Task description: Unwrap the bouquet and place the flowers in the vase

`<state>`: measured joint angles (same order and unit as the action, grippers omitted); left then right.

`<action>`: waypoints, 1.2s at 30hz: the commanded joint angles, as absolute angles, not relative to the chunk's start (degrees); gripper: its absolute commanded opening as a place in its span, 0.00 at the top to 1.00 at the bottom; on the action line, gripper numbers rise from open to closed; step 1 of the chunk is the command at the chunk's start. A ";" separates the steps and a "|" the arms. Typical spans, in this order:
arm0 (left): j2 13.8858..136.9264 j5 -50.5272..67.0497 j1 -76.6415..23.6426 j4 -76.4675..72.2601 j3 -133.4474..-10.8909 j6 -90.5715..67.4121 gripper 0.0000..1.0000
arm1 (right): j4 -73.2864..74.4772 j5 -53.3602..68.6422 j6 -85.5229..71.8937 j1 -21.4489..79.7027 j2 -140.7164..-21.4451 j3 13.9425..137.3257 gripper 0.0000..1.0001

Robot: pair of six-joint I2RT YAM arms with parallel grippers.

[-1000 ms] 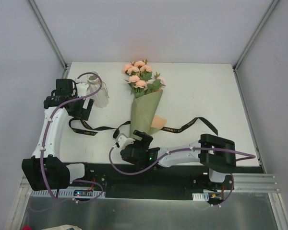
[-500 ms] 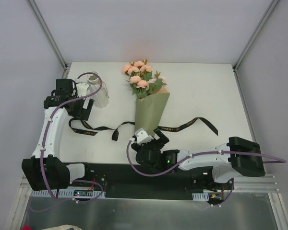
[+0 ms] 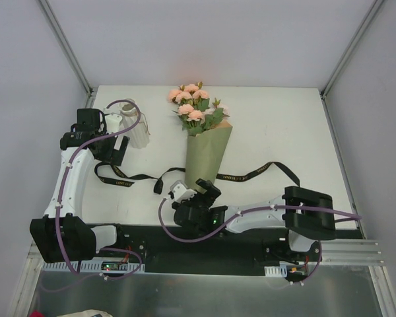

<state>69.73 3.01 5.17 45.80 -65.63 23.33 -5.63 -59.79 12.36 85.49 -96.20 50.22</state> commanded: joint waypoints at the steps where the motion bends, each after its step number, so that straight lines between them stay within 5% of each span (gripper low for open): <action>1: 67.77 3.87 4.57 46.67 -65.30 24.08 0.01 | -9.49 -64.59 15.37 81.04 -95.19 52.82 0.03; 10: 67.68 4.22 4.57 46.67 -64.60 23.82 0.01 | -20.21 -73.20 25.75 75.32 -88.25 52.39 0.02; 19: 68.11 4.48 4.57 46.67 -64.95 24.35 0.01 | -15.93 -79.79 17.86 81.11 -77.61 48.25 0.03; 22: 68.12 4.83 4.57 46.58 -65.30 24.35 0.01 | -0.31 -82.87 2.33 82.17 -75.68 50.70 0.03; 24: 68.11 4.92 4.48 46.67 -65.48 24.35 0.01 | 21.62 -85.15 -19.08 82.18 -74.80 55.42 0.04; 25: 68.20 4.83 4.48 46.67 -65.65 24.43 0.01 | 43.98 -87.69 -30.91 82.26 -74.97 57.98 0.04; 28: 68.12 4.48 4.22 46.67 -66.09 24.61 0.01 | 88.97 -90.78 -88.99 82.79 -81.01 68.62 0.04; 36: 67.77 3.60 2.11 48.08 -68.29 24.00 0.01 | 95.01 -92.28 -82.53 79.29 -77.62 70.13 0.04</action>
